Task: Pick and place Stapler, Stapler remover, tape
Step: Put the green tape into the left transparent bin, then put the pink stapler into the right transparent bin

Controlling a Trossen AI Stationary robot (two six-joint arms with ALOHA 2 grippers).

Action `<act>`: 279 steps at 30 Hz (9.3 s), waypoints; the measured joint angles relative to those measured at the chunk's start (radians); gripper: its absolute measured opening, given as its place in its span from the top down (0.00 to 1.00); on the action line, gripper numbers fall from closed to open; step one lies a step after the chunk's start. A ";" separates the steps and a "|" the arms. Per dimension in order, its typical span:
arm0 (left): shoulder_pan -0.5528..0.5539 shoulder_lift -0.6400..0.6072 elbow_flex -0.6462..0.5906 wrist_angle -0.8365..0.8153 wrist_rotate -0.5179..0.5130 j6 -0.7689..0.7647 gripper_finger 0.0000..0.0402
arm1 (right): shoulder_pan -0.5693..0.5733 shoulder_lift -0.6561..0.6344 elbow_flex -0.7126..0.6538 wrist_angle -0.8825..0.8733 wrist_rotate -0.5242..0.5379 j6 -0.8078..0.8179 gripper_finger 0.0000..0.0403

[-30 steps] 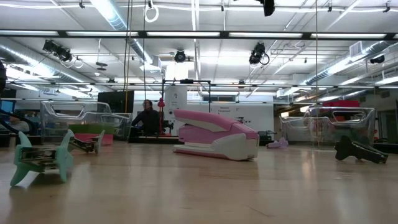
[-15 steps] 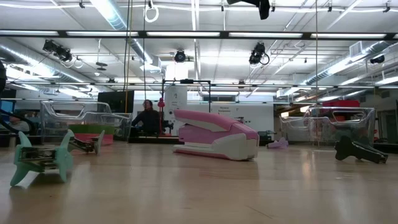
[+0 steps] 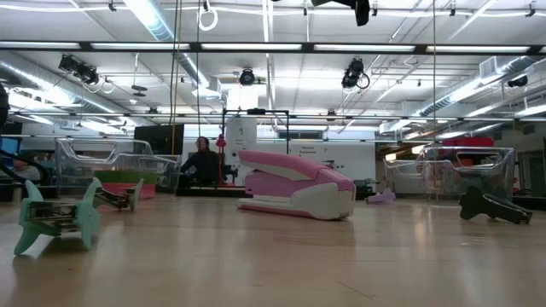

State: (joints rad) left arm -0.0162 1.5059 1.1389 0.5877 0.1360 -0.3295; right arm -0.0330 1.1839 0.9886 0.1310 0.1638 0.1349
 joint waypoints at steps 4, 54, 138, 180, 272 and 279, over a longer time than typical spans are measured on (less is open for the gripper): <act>0.000 0.000 0.000 -0.002 0.002 -0.005 0.63 | 0.000 0.000 0.000 0.003 -0.001 -0.003 0.81; 0.139 -0.188 0.001 -0.484 -0.097 0.133 0.75 | -0.003 -0.272 -0.001 -0.170 0.091 0.040 0.31; 0.441 -0.295 -0.343 -1.466 -0.764 -0.210 0.75 | -0.003 -0.252 -0.001 -0.275 0.088 0.064 0.31; 0.399 -0.296 -0.136 -1.422 -0.578 -0.027 0.26 | -0.003 -0.252 -0.001 -0.275 0.087 0.070 0.31; -0.054 0.225 0.076 -1.007 -0.308 0.920 0.28 | -0.002 -0.254 0.000 -0.537 -0.104 0.098 0.31; -0.018 0.226 0.157 -1.172 -0.193 0.940 0.28 | -0.002 -0.254 0.000 -0.536 -0.102 0.101 0.31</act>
State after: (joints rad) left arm -0.0344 1.7317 1.2957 -0.5848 -0.0565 0.6109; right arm -0.0345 0.9298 0.9882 -0.4054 0.0620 0.2356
